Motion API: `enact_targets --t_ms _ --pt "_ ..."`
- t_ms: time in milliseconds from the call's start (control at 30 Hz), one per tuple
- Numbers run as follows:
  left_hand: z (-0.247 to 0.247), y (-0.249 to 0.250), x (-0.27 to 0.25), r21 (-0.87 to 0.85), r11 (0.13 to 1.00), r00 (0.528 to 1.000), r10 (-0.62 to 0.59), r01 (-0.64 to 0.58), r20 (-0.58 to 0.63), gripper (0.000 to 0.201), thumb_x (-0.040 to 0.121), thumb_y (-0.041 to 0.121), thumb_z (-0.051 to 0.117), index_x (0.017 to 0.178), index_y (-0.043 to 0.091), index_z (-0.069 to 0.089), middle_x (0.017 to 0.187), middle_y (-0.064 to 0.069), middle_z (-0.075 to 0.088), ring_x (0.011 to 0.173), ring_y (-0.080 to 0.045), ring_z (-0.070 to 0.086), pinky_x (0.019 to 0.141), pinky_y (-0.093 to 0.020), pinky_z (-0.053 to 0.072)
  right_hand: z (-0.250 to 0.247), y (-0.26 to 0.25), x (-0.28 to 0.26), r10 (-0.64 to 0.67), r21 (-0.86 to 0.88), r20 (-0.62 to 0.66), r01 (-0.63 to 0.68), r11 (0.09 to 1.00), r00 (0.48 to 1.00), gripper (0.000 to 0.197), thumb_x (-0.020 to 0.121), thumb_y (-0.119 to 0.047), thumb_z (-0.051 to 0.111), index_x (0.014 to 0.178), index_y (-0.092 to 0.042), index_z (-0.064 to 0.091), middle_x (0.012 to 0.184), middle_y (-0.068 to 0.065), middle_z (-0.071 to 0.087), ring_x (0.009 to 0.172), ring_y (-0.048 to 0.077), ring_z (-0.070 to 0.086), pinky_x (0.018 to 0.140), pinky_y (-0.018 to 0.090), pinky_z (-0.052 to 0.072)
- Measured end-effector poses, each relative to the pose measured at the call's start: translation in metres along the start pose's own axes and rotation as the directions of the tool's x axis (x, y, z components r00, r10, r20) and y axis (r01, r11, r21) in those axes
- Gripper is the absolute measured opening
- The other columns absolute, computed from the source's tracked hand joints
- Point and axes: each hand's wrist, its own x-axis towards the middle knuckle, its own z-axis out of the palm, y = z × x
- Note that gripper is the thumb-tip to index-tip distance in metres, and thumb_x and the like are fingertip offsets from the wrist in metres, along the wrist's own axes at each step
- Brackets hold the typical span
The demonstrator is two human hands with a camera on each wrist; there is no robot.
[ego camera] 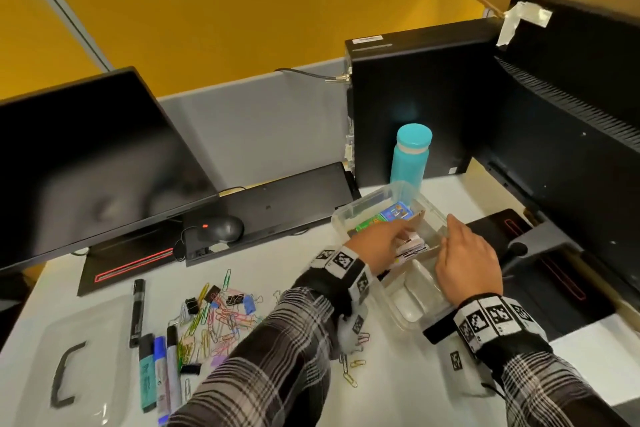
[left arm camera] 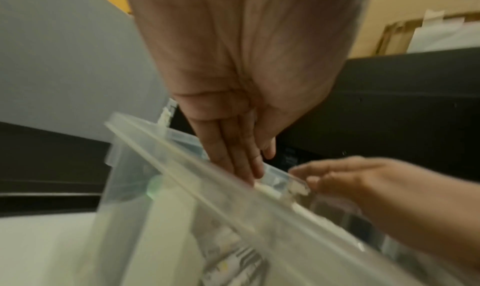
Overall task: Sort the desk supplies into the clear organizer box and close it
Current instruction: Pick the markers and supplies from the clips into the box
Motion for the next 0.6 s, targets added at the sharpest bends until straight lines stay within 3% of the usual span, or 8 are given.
enact_targets --t_ms 100,200,300,400,500,600 --pt "-0.024 -0.021 -0.025 -0.135 0.99 0.989 0.007 -0.026 -0.144 0.04 0.096 0.0 0.033 0.125 0.017 0.055 0.115 -0.003 0.065 0.096 -0.014 0.064 0.083 -0.016 0.049 0.0 -0.001 0.0 -0.003 -0.001 0.003 0.003 1.0 1.0 0.051 0.092 -0.021 0.04 0.141 -0.006 0.034 0.14 0.015 0.047 0.123 0.031 0.049 0.107 0.044 0.036" --pt "-0.047 -0.047 -0.057 -0.194 0.981 0.948 -0.046 -0.016 -0.314 0.032 0.1 0.008 0.035 0.122 0.021 0.054 0.106 0.003 0.066 0.083 -0.005 0.067 0.077 -0.017 0.053 -0.003 -0.001 -0.001 0.015 -0.005 0.043 -0.015 1.0 0.999 0.053 0.093 -0.022 0.041 0.142 -0.007 0.032 0.142 0.016 0.045 0.124 0.033 0.047 0.107 0.047 0.036" --pt "-0.061 -0.08 -0.094 -0.267 0.962 0.896 -0.162 0.051 -0.413 0.028 0.1 0.01 0.037 0.119 0.021 0.054 0.101 0.005 0.067 0.079 -0.005 0.066 0.072 -0.016 0.052 -0.01 -0.013 -0.007 0.04 0.021 0.081 -0.042 0.999 0.996 0.056 0.094 -0.028 0.042 0.145 -0.011 0.027 0.151 0.013 0.031 0.135 0.033 0.033 0.113 0.05 0.024" --pt "-0.064 -0.119 -0.138 -0.27 0.946 0.841 -0.288 0.177 -0.458 0.027 0.098 0.011 0.04 0.114 0.025 0.056 0.099 0.008 0.066 0.077 -0.005 0.066 0.07 -0.019 0.051 -0.02 -0.045 -0.019 -0.112 0.126 -0.018 0.114 0.985 0.994 0.05 0.093 -0.027 0.048 0.14 -0.015 0.035 0.149 0.007 0.033 0.136 0.029 0.03 0.113 0.049 0.023" --pt "-0.061 -0.16 -0.185 -0.243 0.913 0.772 -0.407 0.328 -0.489 0.026 0.096 0.011 0.045 0.109 0.028 0.059 0.097 0.01 0.066 0.081 -0.01 0.066 0.071 -0.025 0.052 -0.025 -0.093 -0.036 -0.418 0.222 -0.133 0.438 0.871 0.899 0.033 0.091 -0.024 0.044 0.123 -0.017 0.052 0.13 0.003 0.051 0.121 0.022 0.041 0.105 0.042 0.036" --pt "-0.064 -0.198 -0.234 -0.147 0.856 0.684 -0.49 0.497 -0.541 0.018 0.097 0.016 0.047 0.106 0.024 0.061 0.102 0.006 0.062 0.089 -0.014 0.06 0.078 -0.028 0.047 -0.008 -0.14 -0.057 -0.643 0.263 -0.057 0.633 0.728 0.764 0.032 0.089 -0.029 0.035 0.111 -0.021 0.056 0.115 -0.004 0.054 0.11 0.014 0.045 0.096 0.028 0.04"
